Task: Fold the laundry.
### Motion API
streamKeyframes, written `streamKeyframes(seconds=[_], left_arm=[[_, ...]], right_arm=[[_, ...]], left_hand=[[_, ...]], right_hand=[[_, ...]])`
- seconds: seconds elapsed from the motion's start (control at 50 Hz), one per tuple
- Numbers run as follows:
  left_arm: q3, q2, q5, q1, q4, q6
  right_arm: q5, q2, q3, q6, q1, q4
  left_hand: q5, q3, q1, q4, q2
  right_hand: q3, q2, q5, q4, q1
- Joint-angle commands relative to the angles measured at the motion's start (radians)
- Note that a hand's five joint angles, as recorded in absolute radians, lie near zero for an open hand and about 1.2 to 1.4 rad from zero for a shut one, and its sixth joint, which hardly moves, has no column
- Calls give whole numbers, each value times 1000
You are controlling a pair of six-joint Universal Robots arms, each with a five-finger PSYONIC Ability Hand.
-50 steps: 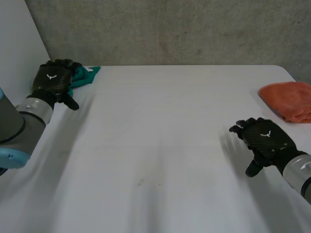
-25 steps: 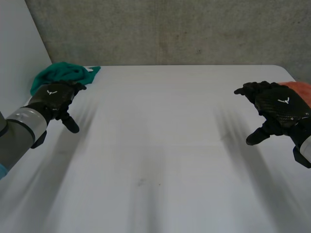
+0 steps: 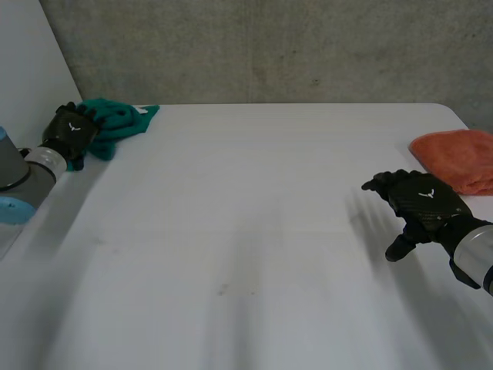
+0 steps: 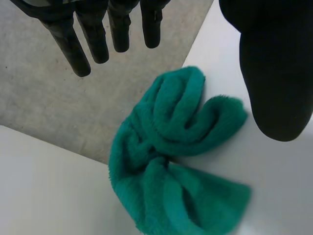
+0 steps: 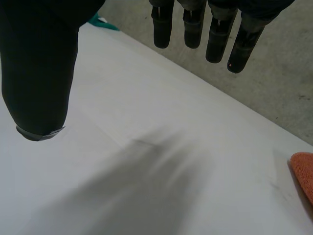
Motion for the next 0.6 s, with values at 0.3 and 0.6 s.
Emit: streamKeyframes(seconds=[0.3, 0.6], left_arm=[[387, -307, 64, 60, -41, 69], [244, -218, 61, 82, -33, 90]], right_arm=[[3, 34, -16, -6, -8, -5], [2, 46, -13, -8, -9, -5]], left_hand=[[117, 127, 135, 135, 135], [323, 332, 341, 341, 340]], right_hand=[[-36, -42, -58, -60, -26], [-36, -42, -58, -60, -26]])
